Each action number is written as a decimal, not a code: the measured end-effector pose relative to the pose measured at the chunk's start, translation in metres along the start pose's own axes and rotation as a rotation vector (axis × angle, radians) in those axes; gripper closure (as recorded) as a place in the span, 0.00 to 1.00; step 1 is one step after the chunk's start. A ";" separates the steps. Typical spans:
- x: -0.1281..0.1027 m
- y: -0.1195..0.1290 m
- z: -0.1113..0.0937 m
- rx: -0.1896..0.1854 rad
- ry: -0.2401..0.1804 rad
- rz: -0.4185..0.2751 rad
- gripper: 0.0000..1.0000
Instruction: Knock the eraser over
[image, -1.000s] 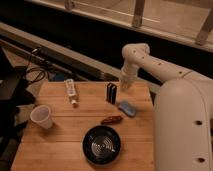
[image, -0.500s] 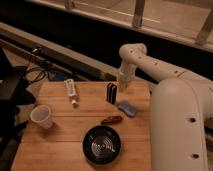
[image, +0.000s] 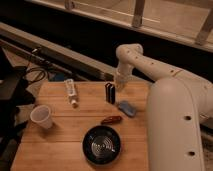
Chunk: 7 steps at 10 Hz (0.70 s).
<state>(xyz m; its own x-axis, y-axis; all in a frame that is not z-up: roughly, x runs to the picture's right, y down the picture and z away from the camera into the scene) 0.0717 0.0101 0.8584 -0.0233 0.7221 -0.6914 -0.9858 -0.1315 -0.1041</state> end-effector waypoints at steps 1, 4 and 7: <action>0.000 0.002 0.000 -0.003 0.005 -0.001 0.91; -0.001 0.018 0.003 -0.010 0.019 -0.014 0.91; 0.002 0.041 0.006 -0.019 0.032 -0.025 0.91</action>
<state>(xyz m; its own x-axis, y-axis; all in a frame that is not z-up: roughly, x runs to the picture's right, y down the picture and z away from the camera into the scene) 0.0302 0.0098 0.8571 0.0069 0.7033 -0.7109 -0.9828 -0.1266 -0.1348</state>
